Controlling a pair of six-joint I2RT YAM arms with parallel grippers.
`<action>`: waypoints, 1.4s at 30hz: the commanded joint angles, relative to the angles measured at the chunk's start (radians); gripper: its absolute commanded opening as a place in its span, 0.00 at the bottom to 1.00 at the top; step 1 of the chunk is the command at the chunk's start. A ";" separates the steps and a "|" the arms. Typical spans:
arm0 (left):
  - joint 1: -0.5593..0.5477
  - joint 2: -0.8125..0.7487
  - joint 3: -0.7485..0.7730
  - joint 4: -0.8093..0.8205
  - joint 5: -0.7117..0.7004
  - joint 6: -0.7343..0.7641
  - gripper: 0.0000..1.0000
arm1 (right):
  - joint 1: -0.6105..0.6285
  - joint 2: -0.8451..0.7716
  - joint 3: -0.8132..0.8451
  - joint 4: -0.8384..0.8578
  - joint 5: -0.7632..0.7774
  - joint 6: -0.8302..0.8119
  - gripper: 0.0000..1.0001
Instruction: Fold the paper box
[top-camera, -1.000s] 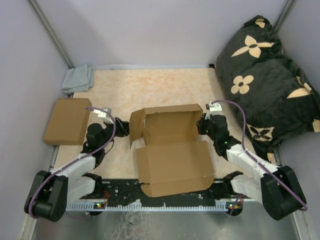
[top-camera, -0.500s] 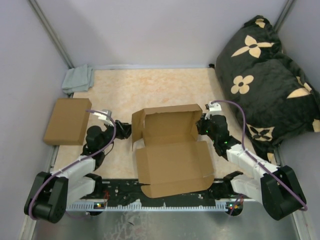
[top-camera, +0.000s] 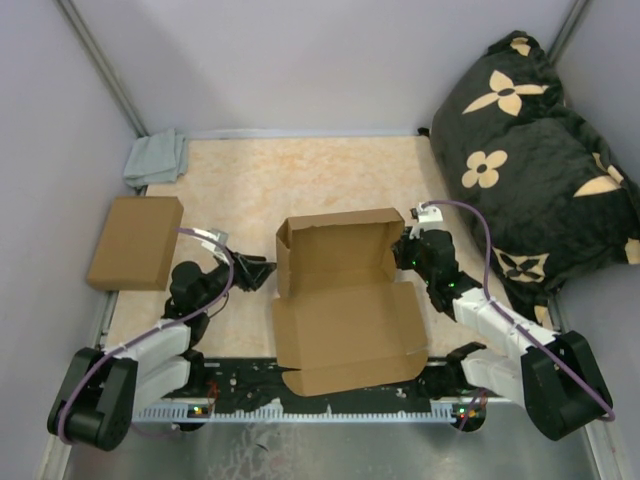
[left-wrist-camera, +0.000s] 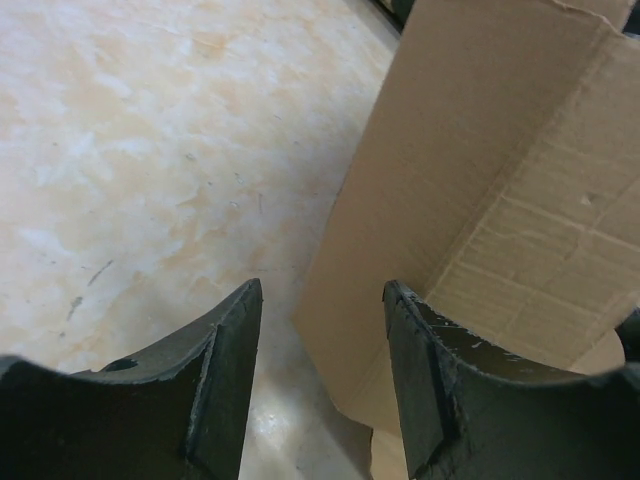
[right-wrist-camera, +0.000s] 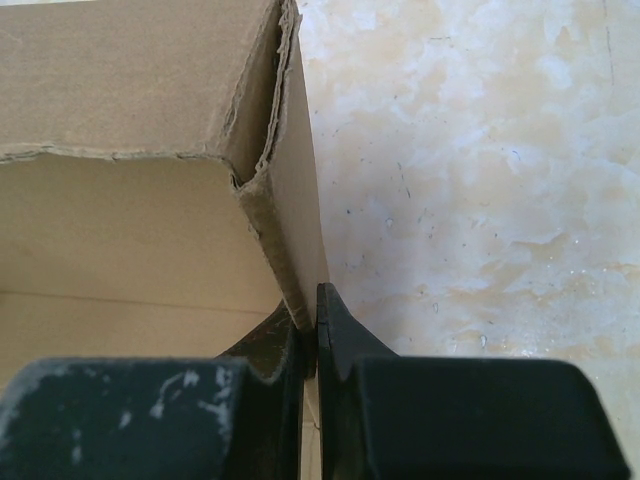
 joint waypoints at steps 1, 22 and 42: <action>-0.005 -0.030 -0.014 0.064 0.080 -0.024 0.58 | -0.007 0.012 0.022 -0.025 -0.031 -0.008 0.03; -0.228 -0.091 0.139 -0.231 -0.135 0.026 0.54 | -0.007 0.035 0.012 0.010 -0.052 -0.011 0.04; -0.443 -0.019 0.314 -0.483 -0.561 0.114 0.54 | -0.007 -0.041 -0.014 0.001 -0.013 -0.027 0.04</action>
